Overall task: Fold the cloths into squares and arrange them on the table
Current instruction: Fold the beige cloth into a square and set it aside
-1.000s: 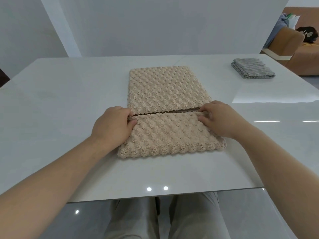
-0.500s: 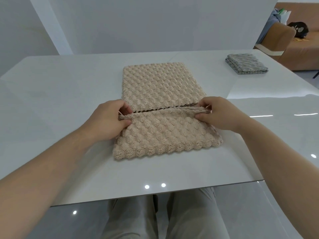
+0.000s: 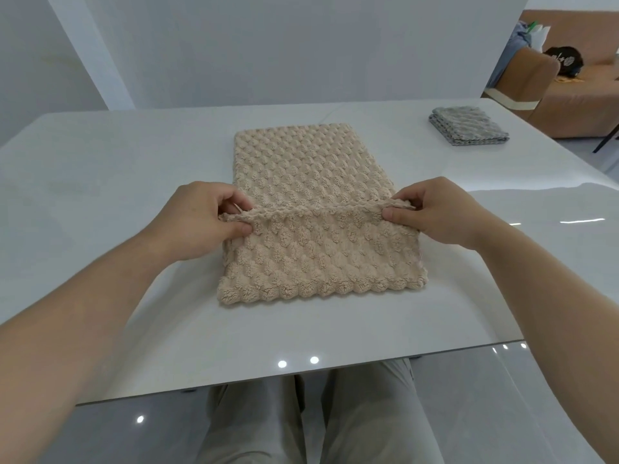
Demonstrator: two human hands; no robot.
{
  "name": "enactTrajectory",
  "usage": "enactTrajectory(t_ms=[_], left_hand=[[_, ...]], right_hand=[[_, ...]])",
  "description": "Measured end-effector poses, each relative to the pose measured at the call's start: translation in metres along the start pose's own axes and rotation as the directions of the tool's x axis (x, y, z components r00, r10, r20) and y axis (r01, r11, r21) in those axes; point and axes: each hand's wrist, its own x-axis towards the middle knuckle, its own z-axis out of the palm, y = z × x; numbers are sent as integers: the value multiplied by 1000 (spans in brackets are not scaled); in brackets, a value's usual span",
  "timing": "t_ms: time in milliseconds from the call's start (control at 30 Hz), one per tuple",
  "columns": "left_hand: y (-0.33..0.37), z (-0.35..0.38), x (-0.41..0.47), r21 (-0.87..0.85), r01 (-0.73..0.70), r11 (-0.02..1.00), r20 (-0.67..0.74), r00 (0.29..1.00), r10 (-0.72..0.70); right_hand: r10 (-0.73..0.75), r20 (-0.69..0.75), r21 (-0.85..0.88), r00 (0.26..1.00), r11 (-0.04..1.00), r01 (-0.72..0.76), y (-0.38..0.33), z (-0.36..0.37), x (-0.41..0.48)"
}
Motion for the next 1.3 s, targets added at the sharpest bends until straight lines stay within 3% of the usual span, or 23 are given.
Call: enactTrajectory(t_ms=[300, 567, 767, 1033, 1200, 1300], left_hand=[[-4, 0, -1, -88, 30, 996, -7, 999, -31], [-4, -2, -4, -63, 34, 997, -5, 999, -34], [1, -3, -5, -34, 51, 998, -6, 999, -51], [17, -8, -8, -280, 186, 942, 32, 982, -184], [38, -16, -11, -500, 201, 842, 76, 979, -188], [44, -19, -15, -513, 115, 851, -7, 990, -138]], right_hand=[[29, -34, 14, 999, 1000, -28, -6, -2, -4], [37, -1, 170, 999, 985, -37, -7, -4, -7], [37, 30, 194, 999, 980, -42, -6, -7, -8], [31, 68, 189, 997, 981, -44, -15, -24, -18], [30, 63, 342, 998, 938, -50, -16, -41, -29], [12, 12, 467, 1000, 884, -16, -17, -45, -32]])
